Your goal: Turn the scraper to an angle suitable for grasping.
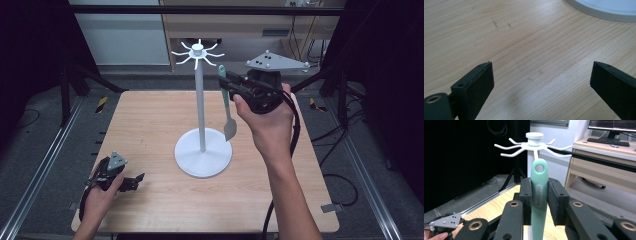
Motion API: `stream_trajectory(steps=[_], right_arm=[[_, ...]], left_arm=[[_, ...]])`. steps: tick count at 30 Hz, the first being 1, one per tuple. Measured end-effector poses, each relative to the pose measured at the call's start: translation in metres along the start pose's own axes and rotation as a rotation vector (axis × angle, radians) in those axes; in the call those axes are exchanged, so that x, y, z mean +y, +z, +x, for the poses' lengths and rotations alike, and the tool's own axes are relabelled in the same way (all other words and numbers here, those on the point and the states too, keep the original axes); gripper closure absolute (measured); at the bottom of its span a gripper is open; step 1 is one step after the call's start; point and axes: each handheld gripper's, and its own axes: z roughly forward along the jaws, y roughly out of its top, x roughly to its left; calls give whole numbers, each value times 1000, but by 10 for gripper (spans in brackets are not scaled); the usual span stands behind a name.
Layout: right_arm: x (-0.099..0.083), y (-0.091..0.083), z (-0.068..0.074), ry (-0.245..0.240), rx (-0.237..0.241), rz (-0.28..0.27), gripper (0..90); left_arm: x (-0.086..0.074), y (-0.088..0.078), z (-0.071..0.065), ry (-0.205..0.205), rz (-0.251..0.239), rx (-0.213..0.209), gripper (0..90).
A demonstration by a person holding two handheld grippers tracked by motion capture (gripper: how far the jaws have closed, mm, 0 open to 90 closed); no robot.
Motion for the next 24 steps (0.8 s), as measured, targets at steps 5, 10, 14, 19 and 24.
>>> stream_trajectory(steps=[5, 10, 14, 19, 24], right_arm=[[3, 6, -2, 2, 5, 11, 748], [5, 9, -3, 7, 18, 13, 748], [7, 11, -2, 3, 19, 23, 747], [8, 15, -3, 3, 15, 38, 747], [9, 18, -4, 0, 15, 45, 747]], left_arm=[[0, 0, 0, -3, -3, 0, 48], [0, 1, -1, -1, -1, -2, 48], [0, 1, -1, 3, 2, -4, 48], [0, 1, -1, 4, 4, -5, 48], [0, 1, -1, 5, 3, -5, 48]])
